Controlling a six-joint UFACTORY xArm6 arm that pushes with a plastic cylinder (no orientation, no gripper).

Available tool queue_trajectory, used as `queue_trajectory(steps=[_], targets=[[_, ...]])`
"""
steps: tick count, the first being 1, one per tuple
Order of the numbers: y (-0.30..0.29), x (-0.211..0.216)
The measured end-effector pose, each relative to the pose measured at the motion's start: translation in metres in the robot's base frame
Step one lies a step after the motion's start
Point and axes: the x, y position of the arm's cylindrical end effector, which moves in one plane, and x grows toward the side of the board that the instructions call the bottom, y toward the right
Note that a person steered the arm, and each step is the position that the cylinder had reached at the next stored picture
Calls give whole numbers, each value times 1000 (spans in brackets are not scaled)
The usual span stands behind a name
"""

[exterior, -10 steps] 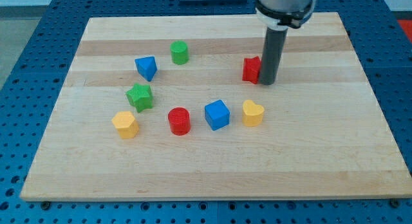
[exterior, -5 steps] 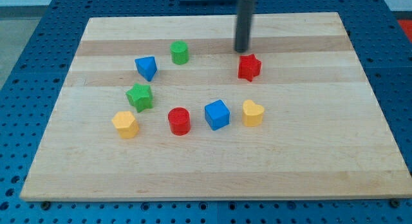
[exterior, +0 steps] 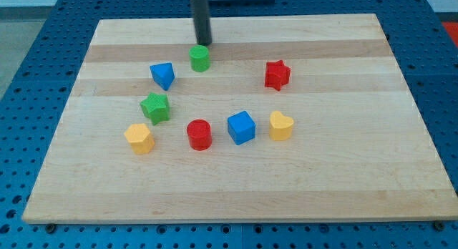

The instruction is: Move the red star to the right of the triangle

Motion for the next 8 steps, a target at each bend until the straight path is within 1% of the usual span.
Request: queue_trajectory(steps=[1,2,3,4,5,6,8], targets=[[85,0],[181,15],[257,61],[270,102],[268,104],[237,118],[148,122]])
